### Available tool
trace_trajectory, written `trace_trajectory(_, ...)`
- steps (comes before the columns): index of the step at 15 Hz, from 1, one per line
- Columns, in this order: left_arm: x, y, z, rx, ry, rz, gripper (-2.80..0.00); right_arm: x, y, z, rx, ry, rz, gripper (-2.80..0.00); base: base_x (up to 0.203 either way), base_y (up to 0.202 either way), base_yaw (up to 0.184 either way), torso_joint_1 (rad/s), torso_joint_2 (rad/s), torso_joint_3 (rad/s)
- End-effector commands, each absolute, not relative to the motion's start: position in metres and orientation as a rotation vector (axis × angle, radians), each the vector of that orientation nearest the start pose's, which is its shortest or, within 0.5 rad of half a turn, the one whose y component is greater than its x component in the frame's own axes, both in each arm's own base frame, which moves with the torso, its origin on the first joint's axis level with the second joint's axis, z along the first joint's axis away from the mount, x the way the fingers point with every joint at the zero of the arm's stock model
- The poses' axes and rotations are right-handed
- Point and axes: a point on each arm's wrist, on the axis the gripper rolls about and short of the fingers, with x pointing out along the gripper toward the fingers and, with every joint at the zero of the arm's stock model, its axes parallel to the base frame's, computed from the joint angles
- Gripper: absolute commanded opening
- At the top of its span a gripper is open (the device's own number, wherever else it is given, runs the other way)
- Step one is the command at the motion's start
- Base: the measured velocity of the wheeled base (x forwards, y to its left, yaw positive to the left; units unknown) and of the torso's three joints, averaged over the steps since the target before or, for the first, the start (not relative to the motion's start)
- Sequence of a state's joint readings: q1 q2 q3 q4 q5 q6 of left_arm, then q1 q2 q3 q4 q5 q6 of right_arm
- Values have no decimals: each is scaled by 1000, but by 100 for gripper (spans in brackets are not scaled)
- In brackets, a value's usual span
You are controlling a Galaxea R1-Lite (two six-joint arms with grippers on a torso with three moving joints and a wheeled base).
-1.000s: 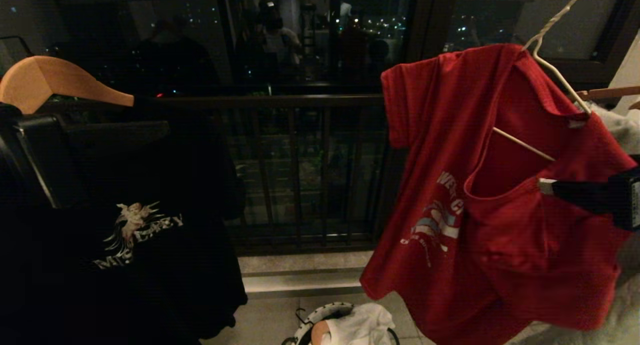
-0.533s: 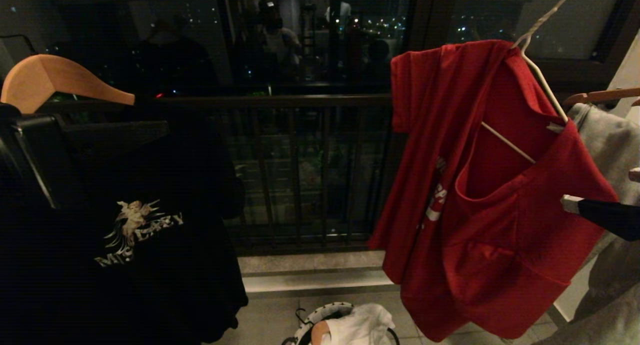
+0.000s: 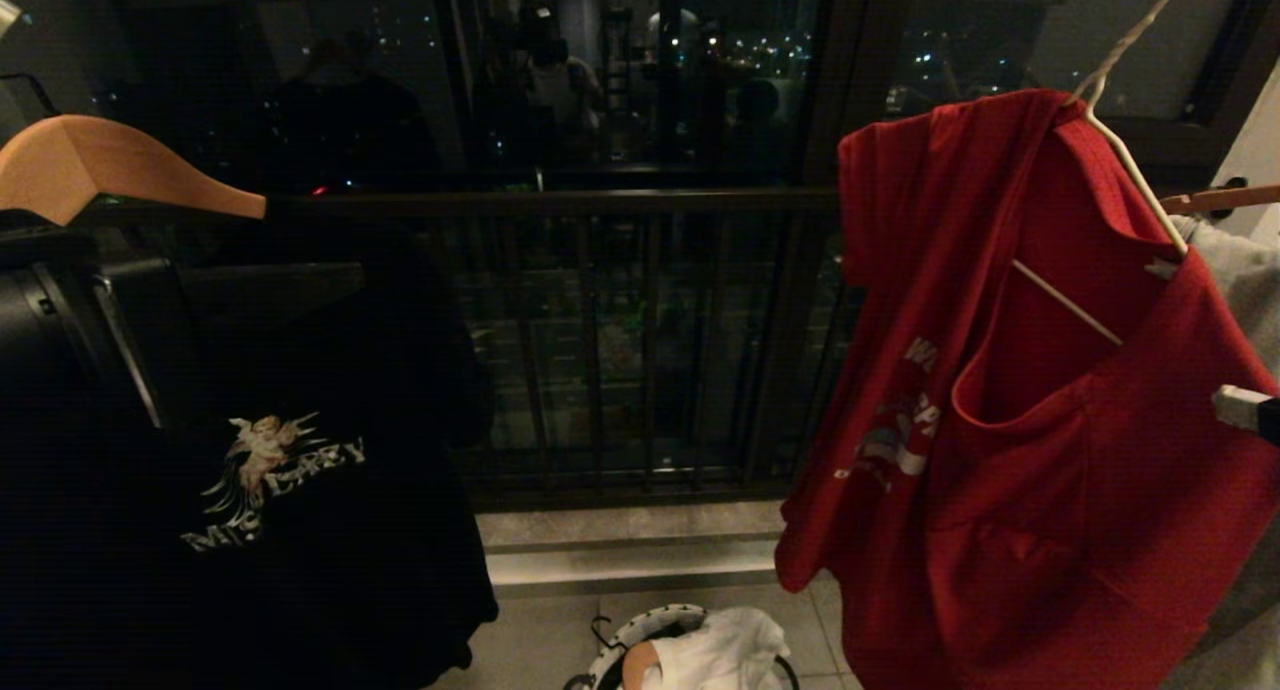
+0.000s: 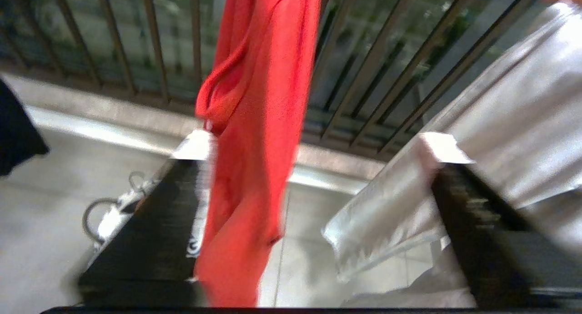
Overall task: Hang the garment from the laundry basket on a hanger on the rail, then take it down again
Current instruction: Take the clothes off the clothes rack
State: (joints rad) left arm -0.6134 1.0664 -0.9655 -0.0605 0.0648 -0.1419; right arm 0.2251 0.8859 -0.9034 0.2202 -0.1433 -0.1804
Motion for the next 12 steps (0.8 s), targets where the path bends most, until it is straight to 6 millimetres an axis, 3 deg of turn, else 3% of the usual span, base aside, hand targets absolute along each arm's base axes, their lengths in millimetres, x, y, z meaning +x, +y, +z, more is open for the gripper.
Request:
trace_trajectory(1,116,-80,315,-123,84,-543,-280,65,11,297,-204,127,79,-280,0,0,0,0,0,0)
trace_trajectory(4,120,-83,313,-118,98,-544,-280,56,6,302,-198,98,-31,-280,0,0,0,0,0,0)
trace_trajectory(12,120,-83,313,-118,99,-544,-280,17,-1,271,-128,249,24,-280,0,0,0,0,0,0)
